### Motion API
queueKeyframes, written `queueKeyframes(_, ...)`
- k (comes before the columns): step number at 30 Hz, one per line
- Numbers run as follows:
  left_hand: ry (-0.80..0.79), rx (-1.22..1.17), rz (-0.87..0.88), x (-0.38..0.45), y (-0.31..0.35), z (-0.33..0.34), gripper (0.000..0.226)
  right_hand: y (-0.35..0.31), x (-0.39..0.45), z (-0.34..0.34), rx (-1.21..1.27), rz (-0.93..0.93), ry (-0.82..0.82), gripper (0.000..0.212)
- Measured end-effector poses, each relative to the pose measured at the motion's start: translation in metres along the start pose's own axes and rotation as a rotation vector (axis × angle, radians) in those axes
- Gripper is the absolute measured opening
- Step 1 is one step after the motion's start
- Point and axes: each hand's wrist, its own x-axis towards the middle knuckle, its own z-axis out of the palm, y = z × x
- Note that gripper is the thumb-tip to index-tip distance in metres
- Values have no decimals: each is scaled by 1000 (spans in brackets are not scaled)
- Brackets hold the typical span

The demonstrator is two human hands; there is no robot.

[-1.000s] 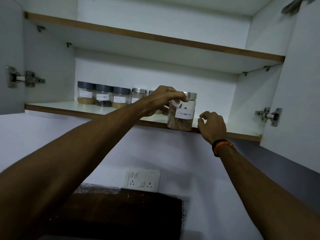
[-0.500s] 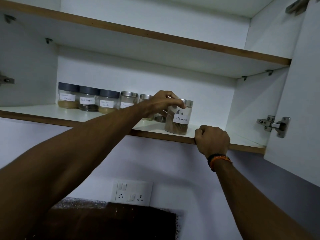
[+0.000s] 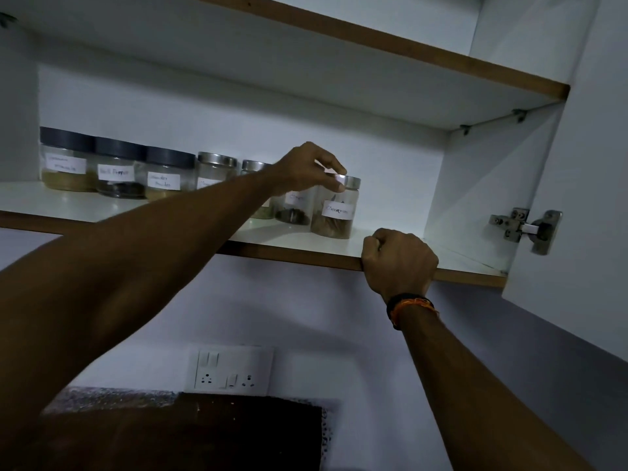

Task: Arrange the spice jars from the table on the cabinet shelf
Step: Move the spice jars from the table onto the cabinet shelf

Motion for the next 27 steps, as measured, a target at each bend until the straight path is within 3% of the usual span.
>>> queueKeyframes(8, -26, 290, 104, 26, -4, 6, 37, 0, 0, 2, 14, -6, 24, 56)
queueKeyframes(17, -37, 548, 103, 44, -10, 13, 37, 0, 1, 4, 10, -6, 23, 47)
queueKeyframes(27, -9, 639, 77, 50, -14, 17, 32, 1, 0, 4, 24, 3, 13, 43)
